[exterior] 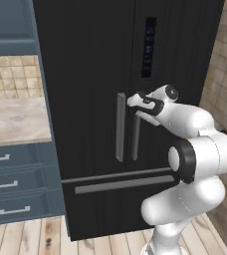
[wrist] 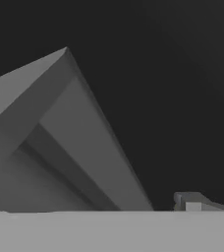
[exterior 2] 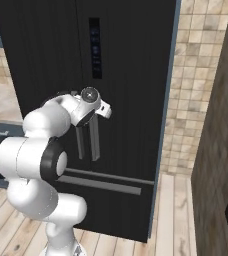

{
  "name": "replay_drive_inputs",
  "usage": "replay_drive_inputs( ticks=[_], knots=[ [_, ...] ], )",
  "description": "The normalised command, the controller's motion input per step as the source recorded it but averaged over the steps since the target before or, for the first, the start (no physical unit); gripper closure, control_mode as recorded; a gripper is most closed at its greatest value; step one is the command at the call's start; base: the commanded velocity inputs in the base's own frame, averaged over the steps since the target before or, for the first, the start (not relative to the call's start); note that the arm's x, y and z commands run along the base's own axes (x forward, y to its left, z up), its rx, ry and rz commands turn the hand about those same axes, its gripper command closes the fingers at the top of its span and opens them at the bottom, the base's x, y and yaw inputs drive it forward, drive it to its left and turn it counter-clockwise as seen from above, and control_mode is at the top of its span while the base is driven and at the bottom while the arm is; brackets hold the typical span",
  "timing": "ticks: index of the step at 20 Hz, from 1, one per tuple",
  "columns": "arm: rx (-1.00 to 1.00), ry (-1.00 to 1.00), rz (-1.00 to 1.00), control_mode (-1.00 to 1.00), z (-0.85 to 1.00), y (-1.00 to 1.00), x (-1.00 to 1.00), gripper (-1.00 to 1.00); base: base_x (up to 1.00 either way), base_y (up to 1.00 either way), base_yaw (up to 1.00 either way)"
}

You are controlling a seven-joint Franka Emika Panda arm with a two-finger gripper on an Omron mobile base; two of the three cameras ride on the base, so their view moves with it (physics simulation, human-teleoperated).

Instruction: Open the fridge, remove the kiwi, sweet potato, and chicken drumstick, and place them on any counter.

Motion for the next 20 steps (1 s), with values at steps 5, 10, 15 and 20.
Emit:
replay_drive_inputs(
  ticks=[5,10,15,20],
  knots=[
    [0.04,0.0,-0.01,-1.0,-0.22,0.0,0.42,1.0,0.0,0.0,0.0],
    [0.0,0.01,0.0,-1.0,0.0,0.0,0.03,1.0,0.0,0.0,0.0],
    [0.0,0.0,0.0,-1.0,0.0,-0.02,-0.61,1.0,0.0,0.0,0.0],
    [0.0,0.0,-0.02,-1.0,-0.04,-0.17,-1.0,1.0,0.0,0.0,0.0]
  ],
)
